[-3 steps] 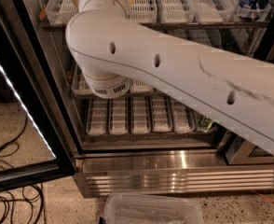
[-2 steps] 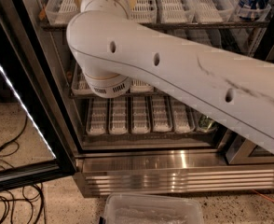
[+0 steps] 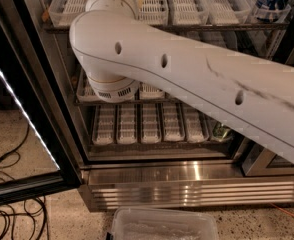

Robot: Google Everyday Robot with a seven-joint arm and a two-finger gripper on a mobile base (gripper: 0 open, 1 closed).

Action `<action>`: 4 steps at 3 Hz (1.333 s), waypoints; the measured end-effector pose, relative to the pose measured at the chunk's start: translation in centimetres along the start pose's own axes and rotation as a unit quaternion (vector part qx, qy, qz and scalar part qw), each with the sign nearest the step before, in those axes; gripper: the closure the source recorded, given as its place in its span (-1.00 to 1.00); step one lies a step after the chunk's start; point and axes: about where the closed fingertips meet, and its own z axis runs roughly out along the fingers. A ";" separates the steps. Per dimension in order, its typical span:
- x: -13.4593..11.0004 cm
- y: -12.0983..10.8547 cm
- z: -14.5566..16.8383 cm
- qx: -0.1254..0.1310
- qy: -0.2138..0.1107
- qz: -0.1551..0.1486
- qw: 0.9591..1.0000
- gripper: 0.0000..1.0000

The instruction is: Pick orange can from top shelf of fridge

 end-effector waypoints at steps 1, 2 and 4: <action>-0.1 0.0 0.3 -0.001 0.000 -0.004 1.000 -0.58; -0.1 0.0 0.3 -0.001 0.000 -0.004 1.000 -0.20; -0.1 0.0 0.3 -0.001 -0.001 -0.004 1.000 0.73</action>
Offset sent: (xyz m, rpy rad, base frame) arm 0.0093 0.0045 -0.0093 -0.0116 0.0160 0.0116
